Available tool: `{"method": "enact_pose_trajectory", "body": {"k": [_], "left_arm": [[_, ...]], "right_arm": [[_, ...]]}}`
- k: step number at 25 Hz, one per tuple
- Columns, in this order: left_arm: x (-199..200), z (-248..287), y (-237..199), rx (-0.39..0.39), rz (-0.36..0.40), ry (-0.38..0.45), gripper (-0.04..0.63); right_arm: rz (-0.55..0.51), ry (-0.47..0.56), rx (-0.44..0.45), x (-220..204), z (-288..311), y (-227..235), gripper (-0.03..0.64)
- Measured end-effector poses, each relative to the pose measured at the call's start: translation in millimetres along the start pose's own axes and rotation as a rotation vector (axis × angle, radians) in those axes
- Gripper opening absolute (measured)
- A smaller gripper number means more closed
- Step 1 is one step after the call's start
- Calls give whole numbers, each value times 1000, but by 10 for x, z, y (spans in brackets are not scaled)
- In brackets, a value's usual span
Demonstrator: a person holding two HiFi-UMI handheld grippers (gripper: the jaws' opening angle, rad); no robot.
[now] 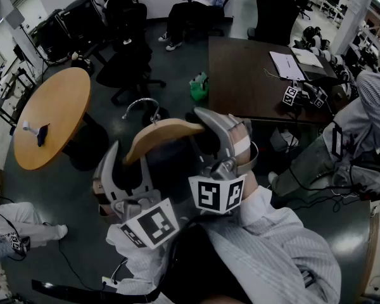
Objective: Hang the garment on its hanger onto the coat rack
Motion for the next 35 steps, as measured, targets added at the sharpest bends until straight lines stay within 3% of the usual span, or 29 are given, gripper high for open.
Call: {"method": "enact_pose_trajectory", "body": {"k": [23, 29, 35], "left_arm": [[-58, 456, 137, 10, 0, -53, 144], [-320, 863, 105, -9, -2, -77, 144], [-797, 1577, -181, -31, -16, -64, 144]], "right_arm": [[58, 50, 34, -340, 419, 17, 104], [71, 32, 65, -480, 853, -150, 104], [56, 3, 62, -489, 1680, -390, 104]]}}
Point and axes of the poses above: the fingertips, and each gripper's own axes: z forward along the fingers, y to its right, x out of its top, the point moved 6 cm from there along -z, backward along the fingers, and after that the axes turned 2 degrees about x, right-handed, at the moved point
